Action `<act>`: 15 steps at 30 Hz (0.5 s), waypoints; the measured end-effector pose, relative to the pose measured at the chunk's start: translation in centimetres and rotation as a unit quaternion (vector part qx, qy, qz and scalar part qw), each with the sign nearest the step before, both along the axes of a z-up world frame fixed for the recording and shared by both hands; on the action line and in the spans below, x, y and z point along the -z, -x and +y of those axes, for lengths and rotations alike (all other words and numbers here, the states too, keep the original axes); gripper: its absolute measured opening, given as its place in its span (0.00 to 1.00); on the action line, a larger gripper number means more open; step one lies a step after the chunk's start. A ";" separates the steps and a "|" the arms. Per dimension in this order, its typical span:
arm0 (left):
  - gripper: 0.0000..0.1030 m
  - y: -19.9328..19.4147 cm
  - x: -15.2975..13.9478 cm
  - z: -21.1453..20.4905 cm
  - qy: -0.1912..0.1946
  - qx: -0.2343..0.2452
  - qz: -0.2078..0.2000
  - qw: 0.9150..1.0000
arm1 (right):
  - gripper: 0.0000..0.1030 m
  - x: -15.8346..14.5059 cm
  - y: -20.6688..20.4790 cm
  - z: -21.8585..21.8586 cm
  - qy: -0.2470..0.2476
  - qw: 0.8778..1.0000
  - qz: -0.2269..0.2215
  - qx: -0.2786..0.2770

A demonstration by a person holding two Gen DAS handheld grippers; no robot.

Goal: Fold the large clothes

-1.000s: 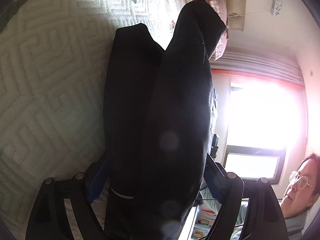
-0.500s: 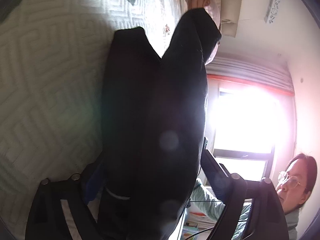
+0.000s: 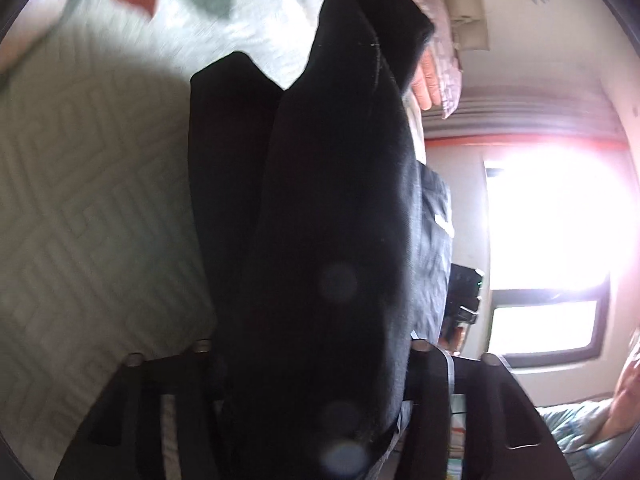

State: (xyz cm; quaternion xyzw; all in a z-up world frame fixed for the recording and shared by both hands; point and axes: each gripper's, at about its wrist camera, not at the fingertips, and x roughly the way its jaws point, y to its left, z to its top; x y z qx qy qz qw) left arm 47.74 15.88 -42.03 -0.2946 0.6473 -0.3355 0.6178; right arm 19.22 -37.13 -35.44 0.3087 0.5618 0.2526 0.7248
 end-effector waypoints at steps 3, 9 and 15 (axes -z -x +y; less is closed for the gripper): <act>0.42 1.0 -3.2 -1.1 -0.018 0.006 -0.042 0.999 | 0.46 -2.1 -0.2 1.9 0.042 0.999 -0.017 -0.006; 0.41 3.2 -10.0 -4.4 -0.003 0.024 -0.102 0.994 | 0.43 -7.0 1.9 3.5 0.074 0.996 -0.051 -0.006; 0.41 5.5 -15.2 -7.1 0.019 0.058 -0.133 0.989 | 0.43 -9.6 3.9 3.3 0.093 0.993 -0.071 0.017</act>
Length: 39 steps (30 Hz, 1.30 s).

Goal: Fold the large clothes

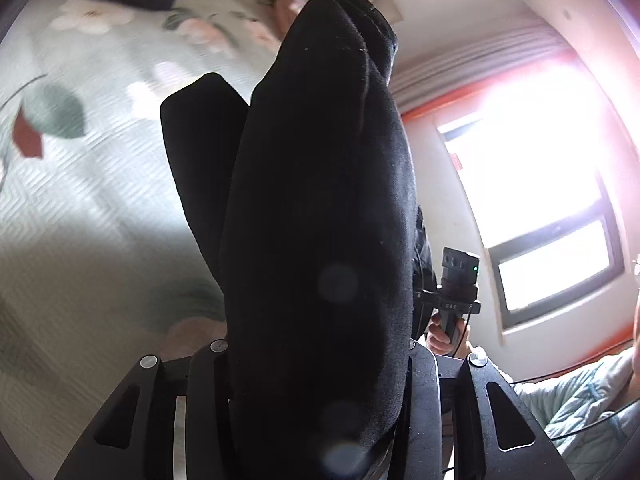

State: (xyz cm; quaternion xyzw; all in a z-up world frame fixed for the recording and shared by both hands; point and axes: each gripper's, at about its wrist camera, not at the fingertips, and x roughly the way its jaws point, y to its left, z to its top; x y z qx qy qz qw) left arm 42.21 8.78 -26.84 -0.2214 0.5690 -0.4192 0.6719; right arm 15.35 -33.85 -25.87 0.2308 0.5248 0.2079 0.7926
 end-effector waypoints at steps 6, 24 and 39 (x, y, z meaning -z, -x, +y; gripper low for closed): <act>0.41 1.8 -3.7 -4.2 0.028 0.018 -0.008 0.999 | 0.43 -1.4 1.4 -1.0 0.020 0.999 -0.011 0.026; 0.41 13.0 -2.6 1.1 0.033 -0.005 0.044 0.999 | 0.43 -0.3 1.2 -0.7 -0.002 0.998 0.038 0.048; 0.48 16.3 13.5 9.4 0.057 -0.136 0.183 0.972 | 0.46 11.9 -3.2 -2.9 -0.048 0.990 0.095 0.090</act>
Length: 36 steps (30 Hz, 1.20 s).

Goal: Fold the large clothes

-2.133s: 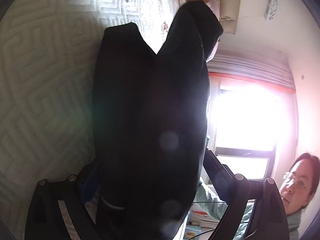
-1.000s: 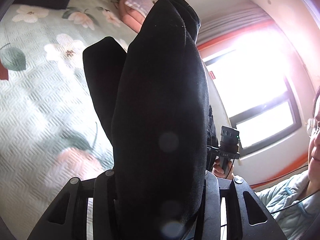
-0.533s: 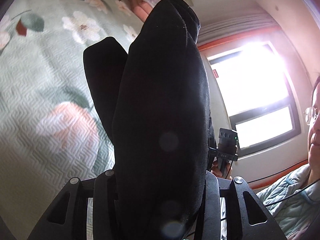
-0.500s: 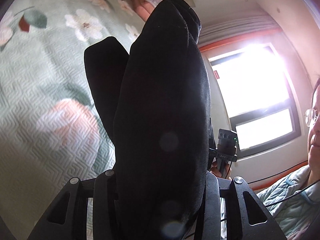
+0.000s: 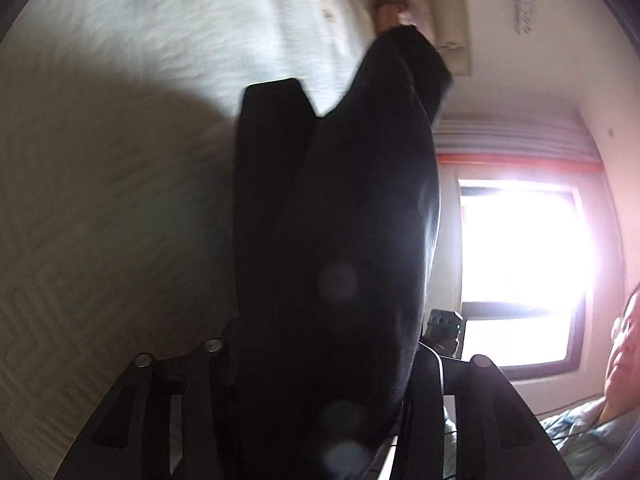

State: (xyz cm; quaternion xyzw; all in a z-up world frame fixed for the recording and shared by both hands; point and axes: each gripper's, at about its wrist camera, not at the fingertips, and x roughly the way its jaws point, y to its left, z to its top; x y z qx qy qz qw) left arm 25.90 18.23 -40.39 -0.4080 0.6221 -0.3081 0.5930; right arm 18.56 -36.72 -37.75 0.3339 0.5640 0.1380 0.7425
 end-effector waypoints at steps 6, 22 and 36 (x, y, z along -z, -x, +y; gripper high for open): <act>0.51 0.3 1.1 3.5 -0.004 -0.048 0.035 0.998 | 0.61 2.2 -0.8 -3.2 -0.021 0.998 0.038 0.048; 0.60 -1.9 -14.2 -7.2 -0.215 0.061 -0.167 0.960 | 0.68 -8.6 -9.2 6.6 0.240 0.970 -0.028 -0.008; 0.60 -3.9 -3.1 -11.2 -0.300 0.076 -0.093 0.946 | 0.67 2.7 -4.8 3.8 0.263 0.963 0.060 -0.003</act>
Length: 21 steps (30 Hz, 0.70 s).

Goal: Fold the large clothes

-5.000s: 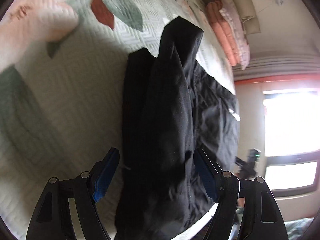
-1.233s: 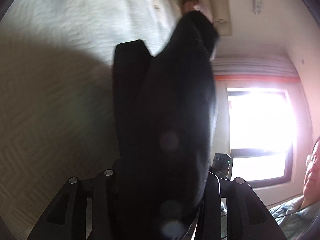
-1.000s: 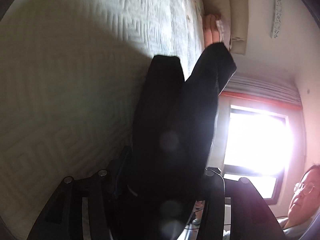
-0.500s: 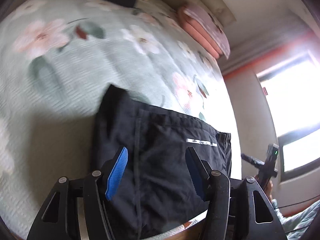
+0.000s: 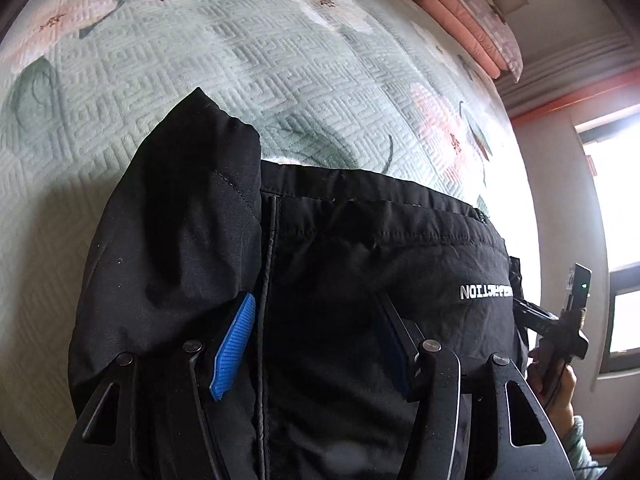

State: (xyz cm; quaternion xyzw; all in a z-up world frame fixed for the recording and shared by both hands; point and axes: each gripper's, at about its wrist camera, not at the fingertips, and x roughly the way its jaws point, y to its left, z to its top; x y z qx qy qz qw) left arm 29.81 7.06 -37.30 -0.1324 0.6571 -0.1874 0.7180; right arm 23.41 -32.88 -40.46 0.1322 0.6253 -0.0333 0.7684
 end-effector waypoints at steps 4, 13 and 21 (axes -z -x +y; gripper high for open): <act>0.60 1.0 -3.7 1.0 -0.013 0.014 -0.015 1.000 | 0.67 -2.0 0.6 -0.5 -0.006 1.000 -0.002 0.024; 0.58 3.1 -18.6 -0.1 -0.028 0.080 -0.117 0.990 | 0.72 -19.2 6.1 2.5 0.050 0.994 -0.089 0.039; 0.60 7.6 -32.1 -3.4 -0.106 0.087 -0.207 0.969 | 0.77 -31.5 9.8 6.3 0.059 0.987 -0.113 0.098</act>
